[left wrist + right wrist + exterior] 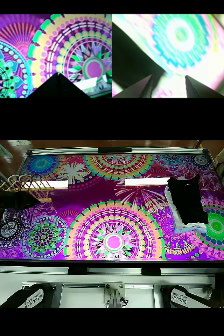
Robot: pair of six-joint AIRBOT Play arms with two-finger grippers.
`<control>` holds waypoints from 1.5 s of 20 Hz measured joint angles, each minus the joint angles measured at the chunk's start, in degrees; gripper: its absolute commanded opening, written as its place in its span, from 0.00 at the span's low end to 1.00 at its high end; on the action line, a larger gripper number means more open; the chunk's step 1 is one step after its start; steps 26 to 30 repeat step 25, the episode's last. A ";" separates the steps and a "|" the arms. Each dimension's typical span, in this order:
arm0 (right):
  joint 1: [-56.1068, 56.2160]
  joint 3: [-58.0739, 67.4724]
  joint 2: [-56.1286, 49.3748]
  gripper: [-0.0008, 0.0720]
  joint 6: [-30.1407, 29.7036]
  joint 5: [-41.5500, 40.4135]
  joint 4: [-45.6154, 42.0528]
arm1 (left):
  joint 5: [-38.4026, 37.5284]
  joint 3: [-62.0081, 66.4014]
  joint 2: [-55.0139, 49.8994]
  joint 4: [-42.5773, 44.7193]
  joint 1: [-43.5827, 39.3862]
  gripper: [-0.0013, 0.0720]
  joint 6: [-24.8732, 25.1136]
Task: Fold the shirts.
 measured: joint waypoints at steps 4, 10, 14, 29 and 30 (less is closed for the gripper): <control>13.11 1.55 -1.57 0.73 -3.61 6.16 5.79 | -2.95 11.10 -13.60 16.35 -13.35 0.67 -4.52; 26.73 0.55 -12.20 0.73 -5.42 -2.69 13.38 | -9.81 17.75 -26.32 24.94 -21.18 0.74 -11.76; 28.76 0.42 -14.99 0.73 -5.62 -6.12 17.09 | -9.40 18.16 -26.29 26.12 -22.27 0.74 -13.42; 29.64 0.39 -16.02 0.73 -5.79 -7.65 18.97 | -7.87 18.27 -25.94 26.73 -22.60 0.74 -14.08; 29.64 0.39 -16.02 0.73 -5.79 -7.65 18.97 | -7.87 18.27 -25.94 26.73 -22.60 0.74 -14.08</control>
